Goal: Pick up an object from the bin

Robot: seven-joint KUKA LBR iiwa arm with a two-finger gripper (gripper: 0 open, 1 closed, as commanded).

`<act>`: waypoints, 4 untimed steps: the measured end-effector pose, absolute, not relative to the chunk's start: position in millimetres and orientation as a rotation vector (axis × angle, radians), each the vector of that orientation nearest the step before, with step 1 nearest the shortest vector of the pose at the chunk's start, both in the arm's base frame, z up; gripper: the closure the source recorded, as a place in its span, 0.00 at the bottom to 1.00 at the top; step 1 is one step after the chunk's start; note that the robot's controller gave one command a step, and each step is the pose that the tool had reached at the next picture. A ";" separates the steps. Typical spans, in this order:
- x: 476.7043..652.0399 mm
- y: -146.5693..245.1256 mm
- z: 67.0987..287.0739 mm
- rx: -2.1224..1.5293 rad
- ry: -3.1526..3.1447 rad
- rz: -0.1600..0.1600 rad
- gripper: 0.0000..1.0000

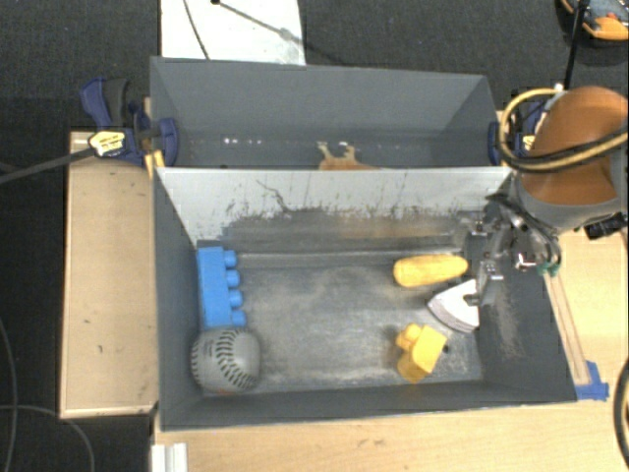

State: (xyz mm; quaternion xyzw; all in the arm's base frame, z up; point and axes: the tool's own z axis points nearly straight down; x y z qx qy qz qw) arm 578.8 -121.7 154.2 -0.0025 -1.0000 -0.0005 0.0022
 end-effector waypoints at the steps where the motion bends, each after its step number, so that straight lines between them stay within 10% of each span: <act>1: 580.8 -121.2 158.9 0.001 -3.145 0.001 1.00; 2: 580.8 -121.2 158.9 0.005 -3.145 0.001 0.00; 3: 580.8 -121.2 158.9 0.007 -3.145 0.001 0.00; 4: 589.0 -124.1 109.8 0.049 -3.151 0.003 0.00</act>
Offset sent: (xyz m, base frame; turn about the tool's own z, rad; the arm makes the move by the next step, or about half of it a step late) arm 0.0000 0.0000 0.0000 0.0000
